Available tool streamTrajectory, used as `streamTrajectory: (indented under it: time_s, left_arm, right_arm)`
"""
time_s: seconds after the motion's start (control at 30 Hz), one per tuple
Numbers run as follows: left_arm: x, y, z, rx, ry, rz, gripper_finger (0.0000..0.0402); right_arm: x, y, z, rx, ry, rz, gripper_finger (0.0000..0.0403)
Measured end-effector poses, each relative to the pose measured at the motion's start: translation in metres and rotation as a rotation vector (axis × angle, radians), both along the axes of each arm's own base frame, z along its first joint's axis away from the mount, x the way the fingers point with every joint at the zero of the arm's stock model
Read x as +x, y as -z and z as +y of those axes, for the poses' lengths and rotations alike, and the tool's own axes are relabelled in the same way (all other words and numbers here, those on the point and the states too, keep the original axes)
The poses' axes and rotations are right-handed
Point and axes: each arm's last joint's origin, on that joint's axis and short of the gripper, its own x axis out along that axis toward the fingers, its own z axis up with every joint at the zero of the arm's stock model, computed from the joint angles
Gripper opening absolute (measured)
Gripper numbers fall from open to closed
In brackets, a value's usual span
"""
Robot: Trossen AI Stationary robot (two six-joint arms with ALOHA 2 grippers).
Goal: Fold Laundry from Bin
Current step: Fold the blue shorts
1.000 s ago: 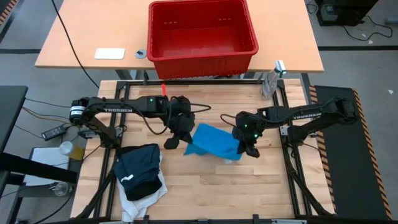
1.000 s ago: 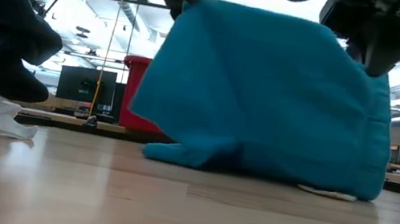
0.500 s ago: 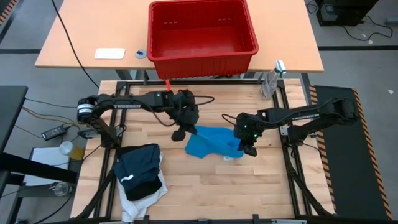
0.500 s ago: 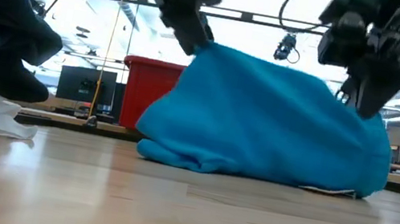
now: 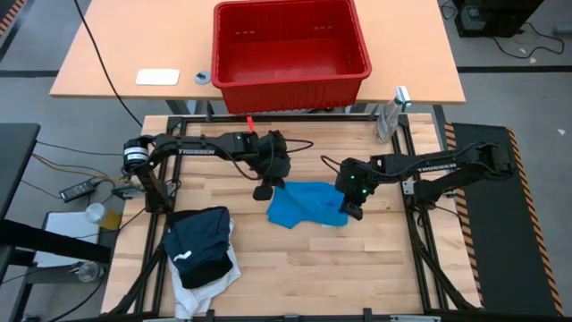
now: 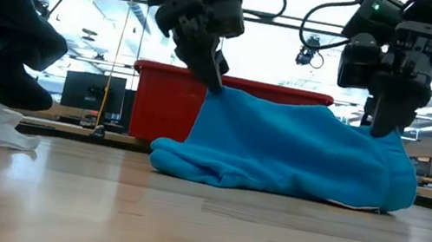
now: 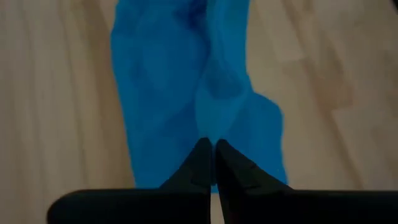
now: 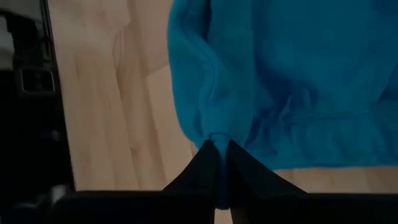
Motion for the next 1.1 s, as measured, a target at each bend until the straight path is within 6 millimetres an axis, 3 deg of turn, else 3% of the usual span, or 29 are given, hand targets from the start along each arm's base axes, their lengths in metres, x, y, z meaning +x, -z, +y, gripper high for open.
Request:
streamTrajectory:
  time_s: [0.3, 0.53, 0.73, 0.9, 1.1]
  left_arm:
    - [-0.003, 0.002, 0.012, 0.087, -0.057, 0.033, 0.0013]
    - [0.001, 0.026, 0.015, 0.073, -0.063, 0.139, 0.0013]
    - [0.005, 0.045, 0.026, 0.202, -0.248, 0.231, 0.0022]
    - [0.007, 0.044, 0.036, 0.219, -0.278, 0.194, 0.0046]
    - [0.001, 0.028, 0.041, 0.222, -0.220, 0.131, 0.0070]
  right_arm:
    - [-0.001, 0.000, -0.009, 0.094, 0.154, 0.056, 0.0024]
    - [-0.001, 0.000, -0.014, 0.126, 0.224, 0.077, 0.0024]
    - [0.000, -0.001, -0.014, 0.129, 0.234, 0.069, 0.0024]
    - [0.001, -0.001, -0.015, 0.107, 0.251, 0.060, 0.0024]
    - [0.002, -0.002, -0.016, 0.102, 0.257, 0.039, 0.0024]
